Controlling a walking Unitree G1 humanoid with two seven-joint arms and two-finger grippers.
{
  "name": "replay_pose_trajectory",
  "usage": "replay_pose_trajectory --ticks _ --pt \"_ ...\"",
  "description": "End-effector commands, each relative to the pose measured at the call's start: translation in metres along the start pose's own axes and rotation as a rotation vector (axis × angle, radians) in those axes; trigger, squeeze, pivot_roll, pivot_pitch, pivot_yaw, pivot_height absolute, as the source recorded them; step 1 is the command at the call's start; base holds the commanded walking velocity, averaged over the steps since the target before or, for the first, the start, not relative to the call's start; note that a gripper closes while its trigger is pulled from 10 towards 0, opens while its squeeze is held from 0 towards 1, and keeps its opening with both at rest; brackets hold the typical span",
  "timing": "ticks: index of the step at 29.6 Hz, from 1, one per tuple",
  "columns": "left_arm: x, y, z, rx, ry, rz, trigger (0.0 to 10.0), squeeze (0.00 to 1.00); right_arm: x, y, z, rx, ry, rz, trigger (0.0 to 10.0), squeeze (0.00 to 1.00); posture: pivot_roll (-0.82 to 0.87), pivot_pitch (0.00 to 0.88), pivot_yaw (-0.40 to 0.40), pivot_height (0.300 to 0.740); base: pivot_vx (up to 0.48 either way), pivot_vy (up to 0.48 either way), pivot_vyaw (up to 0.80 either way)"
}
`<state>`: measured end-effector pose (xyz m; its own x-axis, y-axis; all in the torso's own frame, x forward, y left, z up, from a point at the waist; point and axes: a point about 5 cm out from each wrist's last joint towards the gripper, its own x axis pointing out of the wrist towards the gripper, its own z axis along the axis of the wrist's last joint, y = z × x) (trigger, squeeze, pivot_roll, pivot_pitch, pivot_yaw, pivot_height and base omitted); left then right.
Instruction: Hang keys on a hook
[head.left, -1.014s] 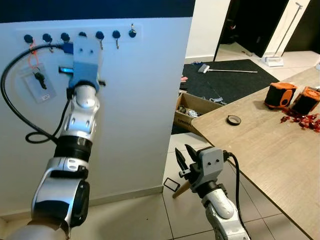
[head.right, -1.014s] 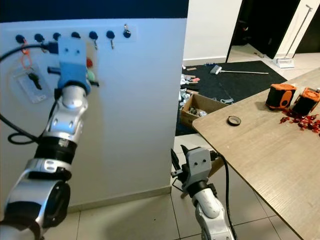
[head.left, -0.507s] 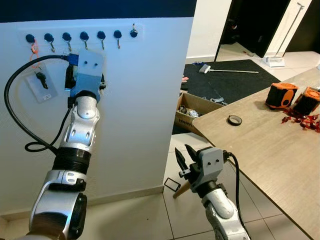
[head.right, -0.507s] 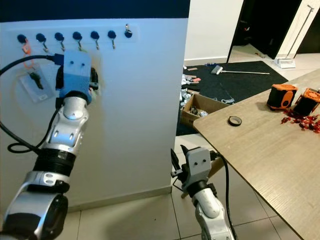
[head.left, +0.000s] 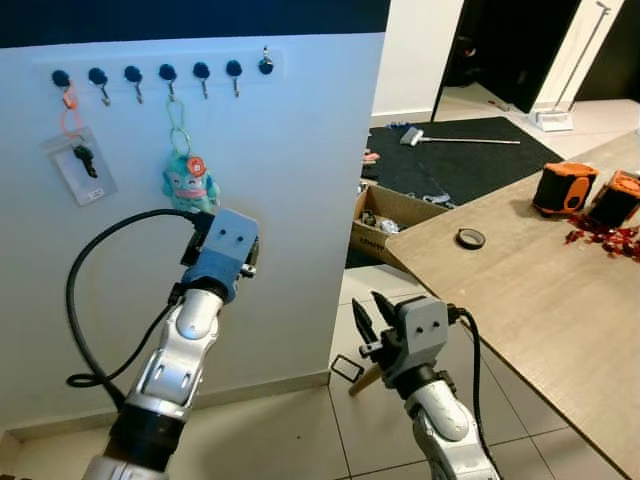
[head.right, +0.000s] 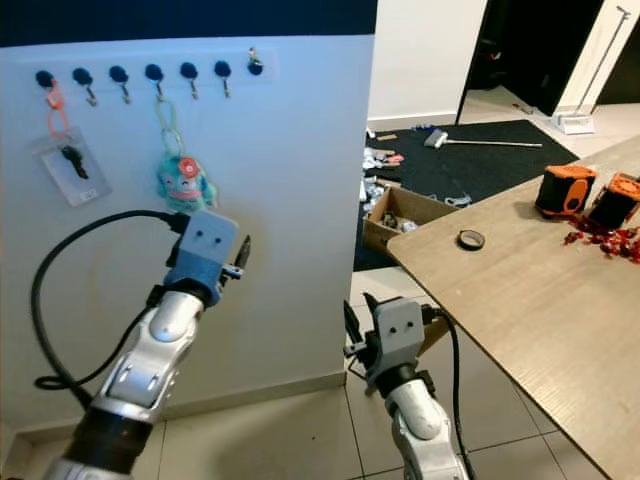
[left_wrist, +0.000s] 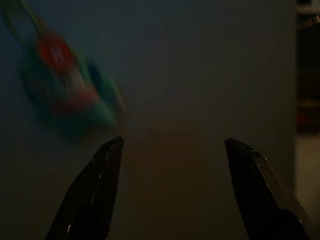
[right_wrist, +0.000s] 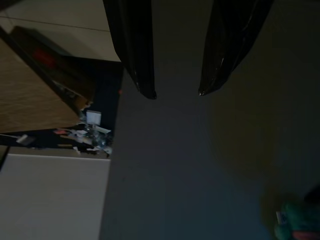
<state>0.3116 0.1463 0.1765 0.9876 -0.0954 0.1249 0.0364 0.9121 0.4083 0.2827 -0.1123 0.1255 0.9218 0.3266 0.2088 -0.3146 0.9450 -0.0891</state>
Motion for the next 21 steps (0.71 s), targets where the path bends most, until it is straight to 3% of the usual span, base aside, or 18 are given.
replay_pose_trajectory --ticks 1,4,9,13,21 --pt "-0.012 -0.009 -0.009 0.003 0.036 -0.02 10.0 0.0 -0.004 0.0 -0.007 -0.002 0.028 0.0 10.0 0.0 0.06 0.14 0.007 0.74 0.0 0.0 0.0" --pt "-0.018 -0.011 -0.013 0.007 0.046 -0.028 10.0 0.0 -0.005 0.0 -0.008 -0.004 0.033 0.0 10.0 0.0 0.06 0.138 0.005 0.74 0.0 0.0 0.0" --pt "-0.04 -0.018 -0.031 -0.019 0.119 -0.043 10.0 0.0 -0.012 -0.005 -0.02 -0.016 0.081 -0.01 10.0 0.0 0.06 0.13 -0.002 0.74 0.0 0.0 0.0" --pt "-0.056 -0.021 -0.046 -0.035 0.176 -0.02 10.0 0.0 -0.032 -0.013 -0.045 -0.046 0.183 -0.038 10.0 0.0 0.06 0.128 -0.006 0.74 0.0 0.0 0.0" --pt "-0.068 -0.014 -0.069 -0.026 0.264 0.057 10.0 0.0 -0.056 -0.028 -0.062 -0.083 0.267 -0.129 10.0 0.0 0.05 0.137 -0.003 0.74 0.0 0.0 0.0"
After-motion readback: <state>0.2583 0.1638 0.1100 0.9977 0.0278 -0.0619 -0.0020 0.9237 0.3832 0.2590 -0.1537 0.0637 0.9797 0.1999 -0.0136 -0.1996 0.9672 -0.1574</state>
